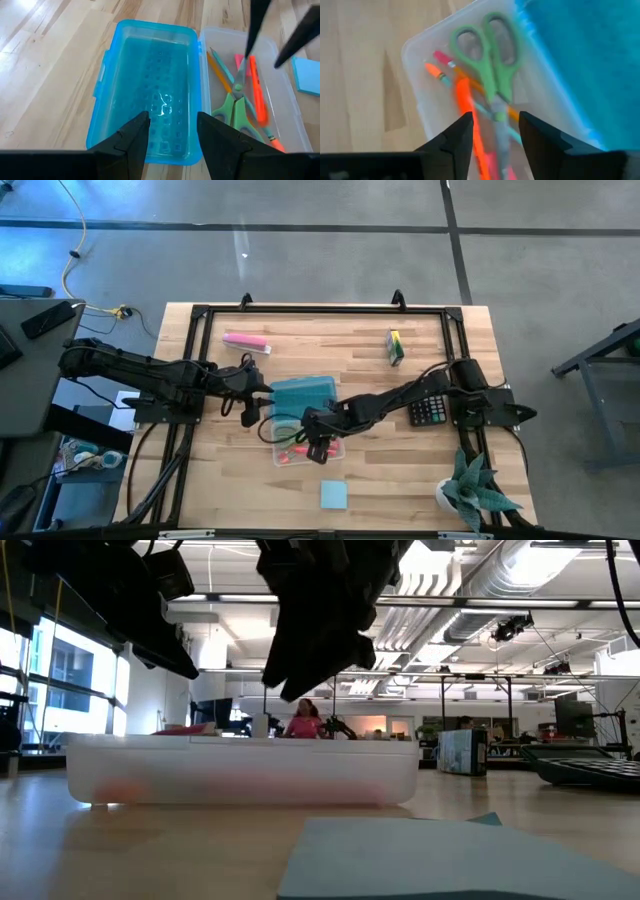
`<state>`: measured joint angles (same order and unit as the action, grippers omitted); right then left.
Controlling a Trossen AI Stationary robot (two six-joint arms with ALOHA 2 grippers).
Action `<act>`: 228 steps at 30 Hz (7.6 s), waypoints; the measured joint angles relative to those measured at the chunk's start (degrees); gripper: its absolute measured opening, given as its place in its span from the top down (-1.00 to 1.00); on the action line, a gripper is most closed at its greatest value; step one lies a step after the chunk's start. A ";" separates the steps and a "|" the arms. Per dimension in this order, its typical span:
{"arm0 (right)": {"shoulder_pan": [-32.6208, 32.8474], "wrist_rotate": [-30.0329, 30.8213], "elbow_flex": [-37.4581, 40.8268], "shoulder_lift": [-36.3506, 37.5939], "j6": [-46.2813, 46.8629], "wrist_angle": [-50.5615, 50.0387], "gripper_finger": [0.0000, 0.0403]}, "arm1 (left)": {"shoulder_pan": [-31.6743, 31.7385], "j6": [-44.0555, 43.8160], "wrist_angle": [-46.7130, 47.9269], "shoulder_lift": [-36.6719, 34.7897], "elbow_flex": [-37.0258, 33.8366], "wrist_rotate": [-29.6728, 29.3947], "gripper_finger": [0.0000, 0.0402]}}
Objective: Pack school essentials
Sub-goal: Put the blue sticky notes into the supply box
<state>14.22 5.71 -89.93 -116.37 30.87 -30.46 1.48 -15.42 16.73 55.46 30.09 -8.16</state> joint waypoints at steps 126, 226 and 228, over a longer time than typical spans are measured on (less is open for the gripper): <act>-6.71 18.15 85.68 115.24 -26.38 21.68 0.26 | -23.41 0.59 -1.09 42.12 42.34 -8.28 0.22; -6.69 18.15 85.67 114.58 -26.38 21.66 0.26 | -28.57 -5.62 15.42 75.00 71.58 -9.94 -0.99; -6.69 18.13 85.68 114.53 -26.38 21.66 0.26 | -28.50 -5.97 15.50 76.08 72.15 -9.55 -0.99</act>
<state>7.53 23.83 -4.25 -1.83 4.49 -8.80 -27.03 -21.39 32.23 131.55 102.24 -17.71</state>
